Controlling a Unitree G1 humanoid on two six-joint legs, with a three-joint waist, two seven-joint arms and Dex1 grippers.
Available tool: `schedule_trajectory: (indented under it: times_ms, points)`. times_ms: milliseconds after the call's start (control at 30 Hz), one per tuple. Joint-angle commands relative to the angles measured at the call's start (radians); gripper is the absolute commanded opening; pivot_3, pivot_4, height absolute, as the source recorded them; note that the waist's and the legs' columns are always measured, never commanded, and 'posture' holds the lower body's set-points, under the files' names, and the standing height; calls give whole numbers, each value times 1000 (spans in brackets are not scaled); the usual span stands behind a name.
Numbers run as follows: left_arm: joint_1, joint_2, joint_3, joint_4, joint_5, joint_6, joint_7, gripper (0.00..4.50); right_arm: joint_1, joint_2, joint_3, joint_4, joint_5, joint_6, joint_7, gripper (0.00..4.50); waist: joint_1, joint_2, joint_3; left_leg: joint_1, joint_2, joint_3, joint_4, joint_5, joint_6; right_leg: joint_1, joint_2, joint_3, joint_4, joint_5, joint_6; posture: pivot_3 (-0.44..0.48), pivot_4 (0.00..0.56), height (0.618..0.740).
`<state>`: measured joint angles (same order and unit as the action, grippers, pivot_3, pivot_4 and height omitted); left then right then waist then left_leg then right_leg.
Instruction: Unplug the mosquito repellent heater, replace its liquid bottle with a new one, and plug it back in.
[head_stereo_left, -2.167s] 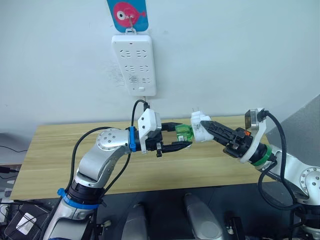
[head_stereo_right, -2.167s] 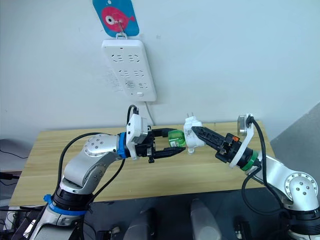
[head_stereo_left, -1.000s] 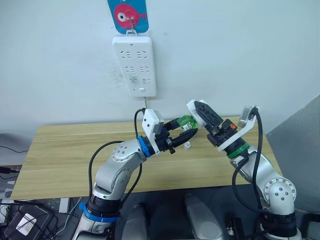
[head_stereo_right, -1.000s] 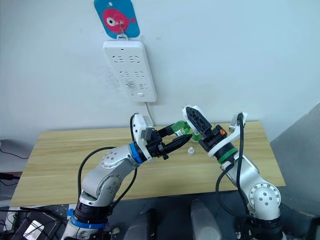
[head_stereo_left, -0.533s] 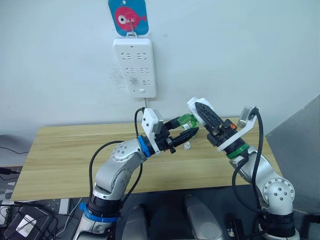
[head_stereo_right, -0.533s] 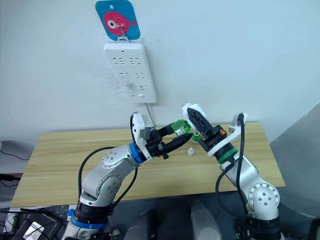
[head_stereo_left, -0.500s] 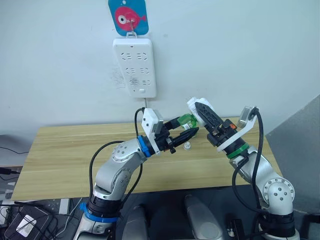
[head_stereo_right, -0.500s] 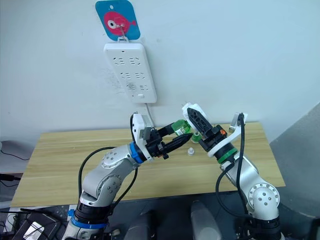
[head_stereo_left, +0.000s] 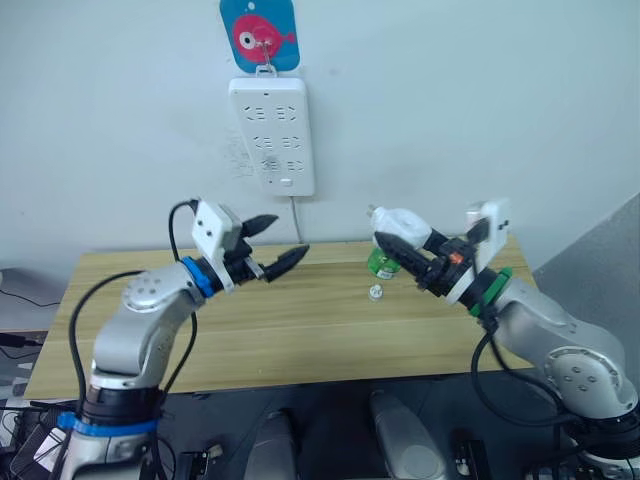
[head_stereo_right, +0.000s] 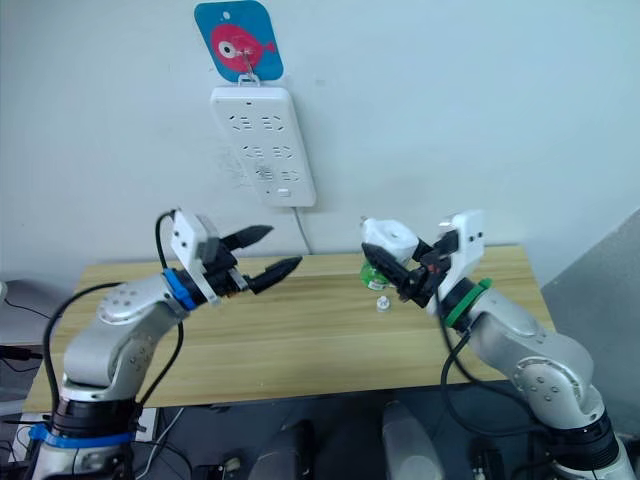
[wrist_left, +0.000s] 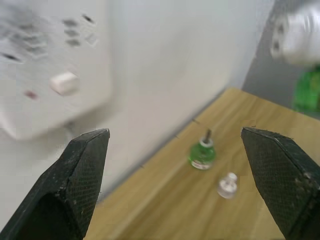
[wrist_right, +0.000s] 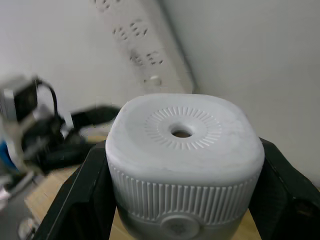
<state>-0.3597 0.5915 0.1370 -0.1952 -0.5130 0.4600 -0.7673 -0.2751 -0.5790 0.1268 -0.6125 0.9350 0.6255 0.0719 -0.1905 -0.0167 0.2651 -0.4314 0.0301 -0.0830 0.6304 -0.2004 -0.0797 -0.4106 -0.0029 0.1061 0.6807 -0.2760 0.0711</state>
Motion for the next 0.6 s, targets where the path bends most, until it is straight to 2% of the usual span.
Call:
schedule_trajectory:
  times_ms: [33, 233, 600]
  points:
    - [-72, 40, 57, 74, -29, 17, -28, 4469, -23, -17, 35, -47, -171, -47, 58, 3004, 0, 0, 0, 0, 0, 0, 0, 0, 0, 0, 0, 0, 0, 0, 0, -250, 225, 740]
    - [-231, 38, 54, 280, -4, -9, -43, 4469, -27, 36, 36, -42, -250, -44, 114, 3004, -1, 0, 0, 0, 0, -1, 0, 0, 0, 0, 0, -1, 1, 0, 0, -248, 231, 740]
    - [-492, -38, -52, 644, 123, -198, -172, 4469, -29, 94, 14, -59, -288, -5, 159, 3004, -3, 0, 0, 0, 0, -3, 0, 0, 0, 1, 0, -4, 1, 1, -1, -269, 232, 740]
